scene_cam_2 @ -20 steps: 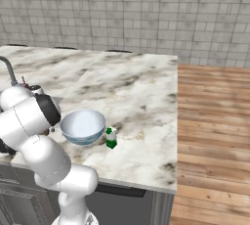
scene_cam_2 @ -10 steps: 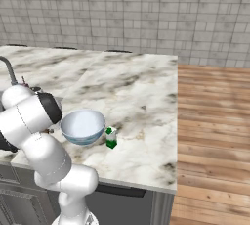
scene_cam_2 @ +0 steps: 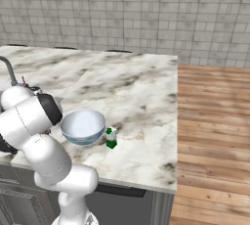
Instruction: Gather the eggs and milk located in the vicinity of the sink area and place them right next to the bowl.
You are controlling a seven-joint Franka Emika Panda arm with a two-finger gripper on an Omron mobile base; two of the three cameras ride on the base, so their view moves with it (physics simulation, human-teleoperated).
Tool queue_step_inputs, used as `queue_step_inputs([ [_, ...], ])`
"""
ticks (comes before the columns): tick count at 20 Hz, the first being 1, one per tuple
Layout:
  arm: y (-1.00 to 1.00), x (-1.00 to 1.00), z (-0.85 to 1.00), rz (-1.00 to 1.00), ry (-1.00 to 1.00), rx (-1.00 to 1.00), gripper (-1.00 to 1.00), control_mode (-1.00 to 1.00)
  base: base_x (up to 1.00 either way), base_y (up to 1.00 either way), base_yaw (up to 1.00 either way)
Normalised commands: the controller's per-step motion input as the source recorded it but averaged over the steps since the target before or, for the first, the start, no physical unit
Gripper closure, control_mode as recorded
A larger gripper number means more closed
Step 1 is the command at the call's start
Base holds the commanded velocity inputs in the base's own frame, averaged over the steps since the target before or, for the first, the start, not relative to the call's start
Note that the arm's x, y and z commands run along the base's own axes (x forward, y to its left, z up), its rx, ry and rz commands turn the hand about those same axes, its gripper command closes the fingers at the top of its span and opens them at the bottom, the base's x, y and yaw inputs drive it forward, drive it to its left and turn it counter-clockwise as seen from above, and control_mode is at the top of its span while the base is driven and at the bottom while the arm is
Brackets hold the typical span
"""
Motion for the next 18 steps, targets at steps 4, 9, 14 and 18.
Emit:
queue_step_inputs([
  [4, -0.15, -1.00, 0.22, -0.08, -0.08, 0.02, 1.00, -1.00, 0.00, 0.00, 0.00],
  [9, -0.15, -0.79, 0.35, -0.13, -0.12, 0.00, 1.00, -1.00, 0.00, 0.00, 0.00],
  [14, -0.35, -0.35, 0.27, -0.19, -0.17, 0.00, 1.00, -1.00, 0.00, 0.00, 0.00],
  [18, -0.29, -0.03, 0.00, -0.28, -0.15, 0.00, 1.00, -1.00, 0.00, 0.00, 0.00],
])
